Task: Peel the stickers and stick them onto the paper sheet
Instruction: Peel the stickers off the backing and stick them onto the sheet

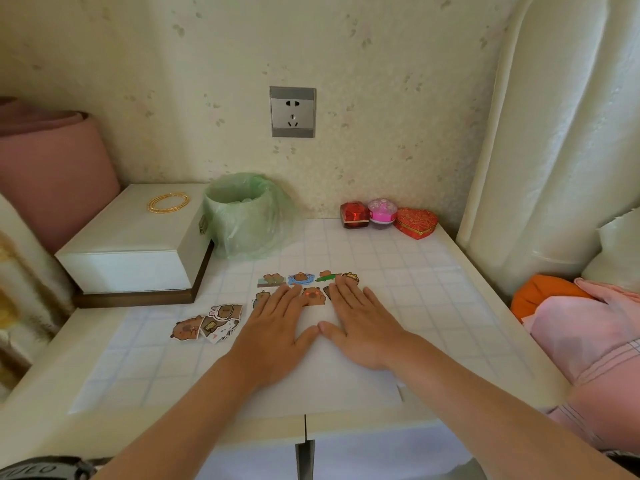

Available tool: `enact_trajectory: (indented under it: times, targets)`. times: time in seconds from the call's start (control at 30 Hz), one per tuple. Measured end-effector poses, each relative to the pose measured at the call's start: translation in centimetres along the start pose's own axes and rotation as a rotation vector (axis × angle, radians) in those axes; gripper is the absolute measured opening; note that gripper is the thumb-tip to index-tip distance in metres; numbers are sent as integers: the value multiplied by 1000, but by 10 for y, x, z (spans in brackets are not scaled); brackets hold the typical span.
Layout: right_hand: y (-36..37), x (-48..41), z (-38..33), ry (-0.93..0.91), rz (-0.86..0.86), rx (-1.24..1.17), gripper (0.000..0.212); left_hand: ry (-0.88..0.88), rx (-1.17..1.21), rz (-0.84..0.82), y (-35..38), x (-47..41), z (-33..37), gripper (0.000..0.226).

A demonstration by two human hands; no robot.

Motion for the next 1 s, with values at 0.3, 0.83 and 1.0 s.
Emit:
enact_trajectory:
  times: [0.3, 0.83, 1.0]
  targets:
    - [4, -1, -2, 103, -6, 25, 80, -176, -70, -97, 12, -5, -16, 83]
    - [-70, -25, -82, -155, 166, -130, 33, -227, 168, 163, -95, 19, -83, 39]
    - [-63, -43, -125, -214, 108, -191, 36, -261, 96, 115, -98, 45, -109, 35]
Point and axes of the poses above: each hand's wrist, its own x-axis away from the middle knuckle, its own y-axis out of the palm, z = x × y, the point moved 9 cm from there along -x, towards the middle knuckle, and after that the axes turned 8 degrees about x, right-handed, at the moved point
